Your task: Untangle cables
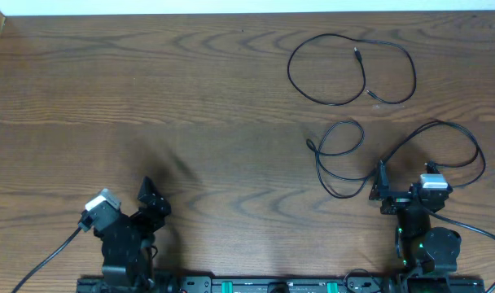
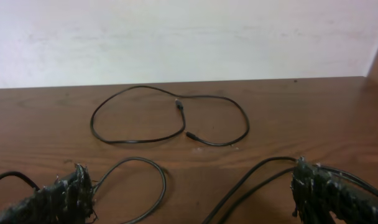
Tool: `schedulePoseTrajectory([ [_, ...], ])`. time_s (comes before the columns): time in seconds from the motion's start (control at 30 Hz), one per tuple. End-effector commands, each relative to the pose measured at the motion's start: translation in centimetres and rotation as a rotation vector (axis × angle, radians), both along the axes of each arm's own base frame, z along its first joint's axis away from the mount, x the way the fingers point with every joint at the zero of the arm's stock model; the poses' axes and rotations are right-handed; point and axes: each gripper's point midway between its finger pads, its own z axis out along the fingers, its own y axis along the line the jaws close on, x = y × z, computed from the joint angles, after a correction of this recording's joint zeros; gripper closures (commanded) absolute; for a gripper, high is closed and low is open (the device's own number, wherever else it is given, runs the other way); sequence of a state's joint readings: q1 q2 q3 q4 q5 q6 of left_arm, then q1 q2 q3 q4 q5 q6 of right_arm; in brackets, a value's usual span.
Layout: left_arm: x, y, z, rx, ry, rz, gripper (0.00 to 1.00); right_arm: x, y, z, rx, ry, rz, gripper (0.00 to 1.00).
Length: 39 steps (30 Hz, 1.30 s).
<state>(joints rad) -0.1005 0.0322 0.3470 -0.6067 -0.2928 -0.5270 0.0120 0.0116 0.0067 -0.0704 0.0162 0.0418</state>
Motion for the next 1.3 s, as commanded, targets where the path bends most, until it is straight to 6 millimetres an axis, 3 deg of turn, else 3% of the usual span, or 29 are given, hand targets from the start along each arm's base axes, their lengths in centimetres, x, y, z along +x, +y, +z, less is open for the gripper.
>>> schedulePoseTrajectory([
  [0.0,0.6,-0.1,-0.3,-0.007,-0.043,-0.001,0.1,0.0,-0.3,0.0,0.009,-0.002,-0.014,0.01],
  [0.43,4.4,-1.2,-0.5,0.121,-0.237,-0.087,0.1,0.0,-0.3,0.0,0.009,-0.002,-0.014,0.01],
  [0.6,5.1,-2.9,-0.6,0.279,-0.255,-0.219,0.1,0.0,-0.3,0.0,0.009,-0.002,-0.014,0.01],
  [0.83,5.0,-5.8,-1.8,0.485,-0.208,-0.457,0.09,0.0,-0.3,0.0,0.009,-0.002,-0.014,0.01],
  [0.9,4.9,-5.6,-3.1,0.493,-0.153,-0.465,0.09,0.0,-0.3,0.0,0.009,-0.002,-0.014,0.01],
  [1.27,4.9,-5.6,-3.0,0.492,-0.156,-0.462,0.1,0.0,-0.3,0.0,0.009,-0.002,-0.014,0.01],
])
